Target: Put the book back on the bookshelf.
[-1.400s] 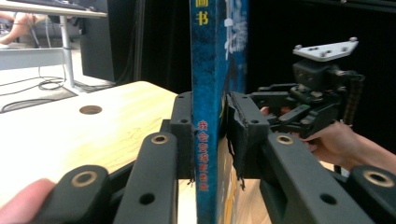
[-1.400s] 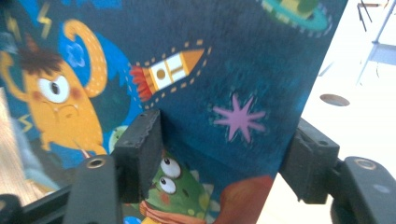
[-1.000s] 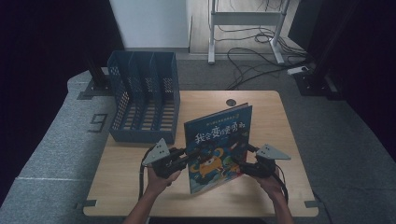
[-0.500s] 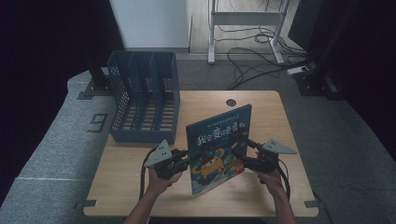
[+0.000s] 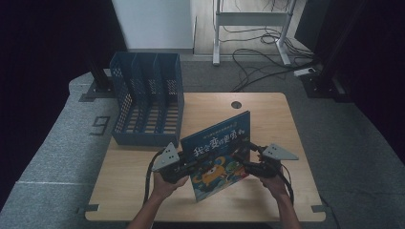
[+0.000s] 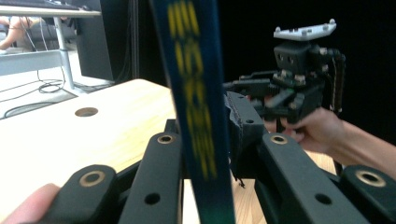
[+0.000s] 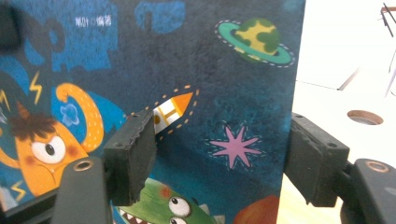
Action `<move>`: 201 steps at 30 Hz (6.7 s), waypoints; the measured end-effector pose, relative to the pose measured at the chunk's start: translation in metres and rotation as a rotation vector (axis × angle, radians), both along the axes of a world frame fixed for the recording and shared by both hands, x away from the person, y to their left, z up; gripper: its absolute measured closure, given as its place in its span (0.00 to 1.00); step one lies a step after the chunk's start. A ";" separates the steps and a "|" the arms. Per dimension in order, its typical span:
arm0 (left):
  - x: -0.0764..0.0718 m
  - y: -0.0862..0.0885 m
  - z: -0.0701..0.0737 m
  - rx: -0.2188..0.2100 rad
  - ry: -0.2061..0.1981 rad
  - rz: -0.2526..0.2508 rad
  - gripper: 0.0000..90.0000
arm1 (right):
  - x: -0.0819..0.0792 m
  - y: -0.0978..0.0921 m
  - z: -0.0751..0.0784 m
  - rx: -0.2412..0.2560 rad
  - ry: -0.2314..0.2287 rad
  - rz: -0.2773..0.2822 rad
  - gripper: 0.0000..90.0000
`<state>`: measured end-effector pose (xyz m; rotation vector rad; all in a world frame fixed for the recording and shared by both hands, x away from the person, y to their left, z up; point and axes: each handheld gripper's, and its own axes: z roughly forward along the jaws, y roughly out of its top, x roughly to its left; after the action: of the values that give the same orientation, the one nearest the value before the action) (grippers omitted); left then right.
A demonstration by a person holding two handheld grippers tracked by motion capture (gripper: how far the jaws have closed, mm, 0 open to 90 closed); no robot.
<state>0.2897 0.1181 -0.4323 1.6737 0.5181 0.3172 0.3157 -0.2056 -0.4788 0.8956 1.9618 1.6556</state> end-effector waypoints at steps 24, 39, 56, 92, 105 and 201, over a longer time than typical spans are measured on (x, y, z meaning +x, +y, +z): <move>0.000 -0.014 0.009 -0.040 -0.031 0.050 0.84 | -0.005 0.003 -0.001 -0.021 -0.029 0.004 0.32; -0.003 -0.017 0.010 -0.141 -0.021 0.047 0.90 | -0.002 -0.001 -0.004 -0.011 -0.007 0.002 0.32; -0.017 -0.018 0.029 -0.037 -0.126 0.116 0.91 | -0.001 -0.010 -0.006 -0.002 0.009 -0.047 0.35; -0.033 0.014 0.068 -0.074 -0.169 0.185 0.91 | -0.012 -0.023 -0.037 -0.047 0.092 -0.098 0.35; -0.038 0.056 0.071 -0.102 -0.164 0.276 0.91 | -0.006 -0.012 -0.049 -0.173 0.126 -0.139 0.35; 0.008 0.125 0.130 -0.138 -0.219 0.595 0.91 | 0.008 -0.024 -0.073 -0.261 0.300 -0.223 0.32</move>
<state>0.2976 0.2427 -0.3023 1.3025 0.8466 0.8670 0.3237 -0.2296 -0.5513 1.2625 2.1164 1.1629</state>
